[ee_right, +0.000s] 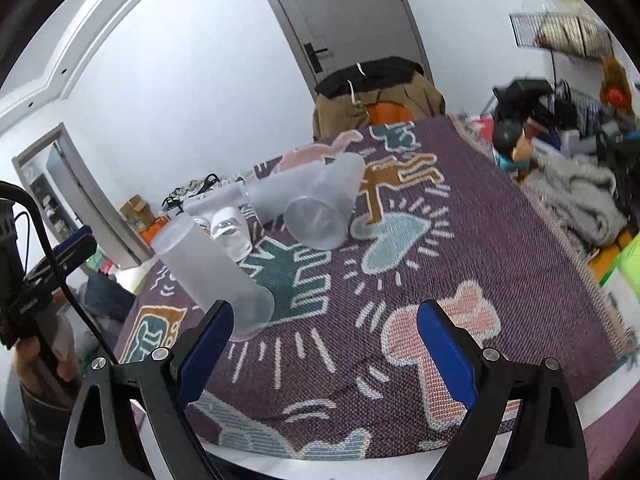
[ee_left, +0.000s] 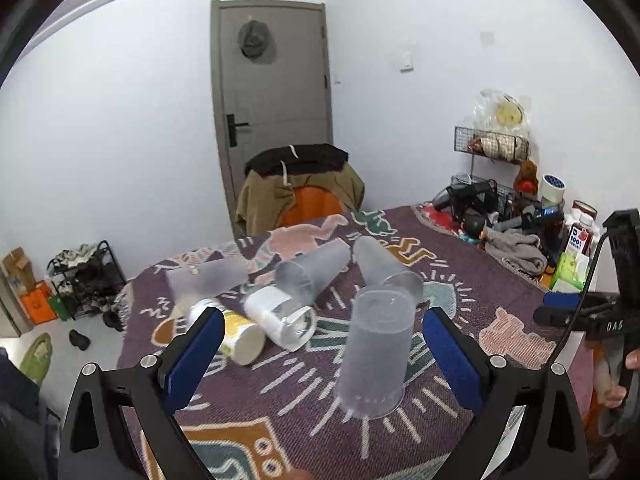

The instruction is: Flip cup upside down

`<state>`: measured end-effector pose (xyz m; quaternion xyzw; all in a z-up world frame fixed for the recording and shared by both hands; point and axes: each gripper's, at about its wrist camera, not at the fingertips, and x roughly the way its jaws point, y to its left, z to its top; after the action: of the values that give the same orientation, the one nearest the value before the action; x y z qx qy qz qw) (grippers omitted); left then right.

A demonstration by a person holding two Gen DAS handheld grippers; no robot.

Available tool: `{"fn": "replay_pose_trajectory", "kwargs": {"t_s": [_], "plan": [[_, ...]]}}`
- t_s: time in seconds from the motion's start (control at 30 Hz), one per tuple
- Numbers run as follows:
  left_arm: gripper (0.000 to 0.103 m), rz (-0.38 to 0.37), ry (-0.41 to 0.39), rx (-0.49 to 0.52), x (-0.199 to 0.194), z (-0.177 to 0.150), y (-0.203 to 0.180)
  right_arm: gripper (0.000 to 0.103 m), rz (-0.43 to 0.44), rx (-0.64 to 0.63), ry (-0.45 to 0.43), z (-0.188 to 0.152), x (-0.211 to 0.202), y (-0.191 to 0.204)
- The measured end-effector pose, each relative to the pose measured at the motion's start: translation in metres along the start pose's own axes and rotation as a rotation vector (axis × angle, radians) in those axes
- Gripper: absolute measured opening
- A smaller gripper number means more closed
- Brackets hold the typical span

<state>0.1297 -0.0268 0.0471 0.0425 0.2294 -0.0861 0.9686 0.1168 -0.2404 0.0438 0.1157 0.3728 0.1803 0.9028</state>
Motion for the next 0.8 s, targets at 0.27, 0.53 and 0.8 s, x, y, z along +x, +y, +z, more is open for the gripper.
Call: {"fn": "replay_pose_trajectory", "kwargs": {"t_s": [0.27,0.53,0.8], "plan": [[0.101,0.017,-0.021,-0.077,-0.032,-0.026,0.026,0.103,-0.041,-0.087,-0.071,0.012,-0.025,0.024],[0.103,0.054,-0.072,-0.121,-0.062,-0.046,0.039,0.103,-0.071,-0.148,-0.069,0.006,-0.04,0.041],[0.103,0.117,-0.127,-0.113,-0.09,-0.063,0.038,0.103,-0.096,-0.194,-0.116,-0.007,-0.064,0.044]]}}
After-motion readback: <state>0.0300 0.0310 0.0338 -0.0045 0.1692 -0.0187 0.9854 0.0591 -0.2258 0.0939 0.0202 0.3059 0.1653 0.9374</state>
